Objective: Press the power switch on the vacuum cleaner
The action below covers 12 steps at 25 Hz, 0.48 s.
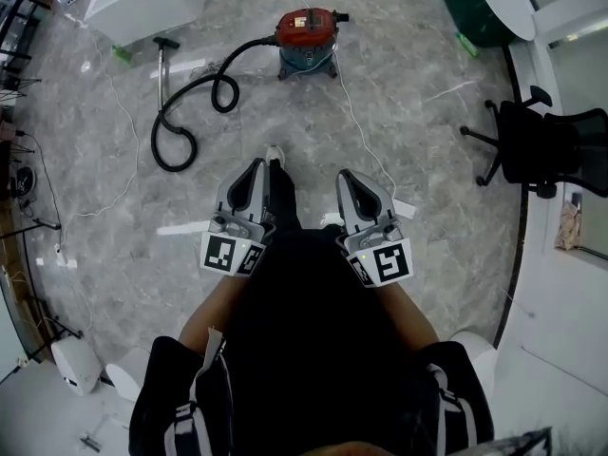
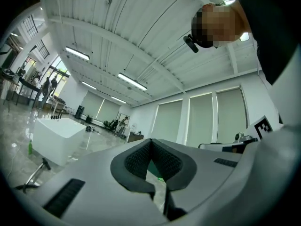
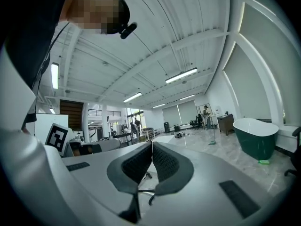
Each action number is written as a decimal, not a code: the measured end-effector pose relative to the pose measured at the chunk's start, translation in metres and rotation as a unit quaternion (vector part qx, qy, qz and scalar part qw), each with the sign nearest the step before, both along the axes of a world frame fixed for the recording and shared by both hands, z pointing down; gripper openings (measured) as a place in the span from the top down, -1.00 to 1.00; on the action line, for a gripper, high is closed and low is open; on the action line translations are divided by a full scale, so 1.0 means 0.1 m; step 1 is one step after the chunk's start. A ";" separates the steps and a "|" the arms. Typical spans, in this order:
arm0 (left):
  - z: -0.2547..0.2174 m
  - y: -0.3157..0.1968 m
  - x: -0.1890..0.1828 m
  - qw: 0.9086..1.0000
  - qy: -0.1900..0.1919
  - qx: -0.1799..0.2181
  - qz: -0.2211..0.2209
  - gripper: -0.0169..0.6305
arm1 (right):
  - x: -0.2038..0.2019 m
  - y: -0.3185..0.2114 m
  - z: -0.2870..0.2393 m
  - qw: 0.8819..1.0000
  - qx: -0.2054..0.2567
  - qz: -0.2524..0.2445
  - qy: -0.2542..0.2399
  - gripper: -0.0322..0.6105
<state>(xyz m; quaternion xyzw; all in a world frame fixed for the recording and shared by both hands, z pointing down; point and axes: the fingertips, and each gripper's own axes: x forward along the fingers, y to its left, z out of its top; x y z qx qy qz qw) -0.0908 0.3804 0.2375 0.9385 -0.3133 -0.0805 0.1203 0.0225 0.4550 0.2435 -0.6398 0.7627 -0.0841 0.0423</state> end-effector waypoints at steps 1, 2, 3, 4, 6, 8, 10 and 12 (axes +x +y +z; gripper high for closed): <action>-0.04 -0.15 0.04 1.000 -0.002 0.008 0.003 0.91 | 0.05 -0.16 -0.02 1.000 0.000 0.005 -0.005 0.84; -0.09 -0.30 0.08 1.000 -0.003 0.015 0.005 0.91 | 0.09 -0.33 -0.03 1.000 0.000 0.009 -0.009 0.84; -0.15 -0.46 0.10 1.000 -0.002 0.020 0.005 0.90 | 0.12 -0.53 -0.04 1.000 -0.002 0.013 -0.011 0.84; -0.19 -0.64 0.11 1.000 0.001 0.020 0.004 0.90 | 0.14 -0.73 -0.03 1.000 -0.006 0.015 -0.011 0.84; -0.18 -1.04 0.08 1.000 -0.001 0.007 0.000 0.90 | 0.15 -1.18 0.03 0.999 -0.028 0.016 -0.015 0.84; -0.14 -1.40 -0.02 1.000 -0.004 -0.011 -0.004 0.90 | 0.14 -1.57 0.11 0.998 -0.050 0.018 -0.025 0.84; -0.19 -1.68 -0.08 1.000 -0.004 0.002 0.002 0.90 | 0.12 -1.89 0.13 0.998 -0.058 0.020 -0.025 0.84; -0.25 -1.95 -0.10 1.000 -0.009 0.025 0.011 0.90 | 0.10 -2.19 0.08 0.998 -0.056 0.024 -0.019 0.84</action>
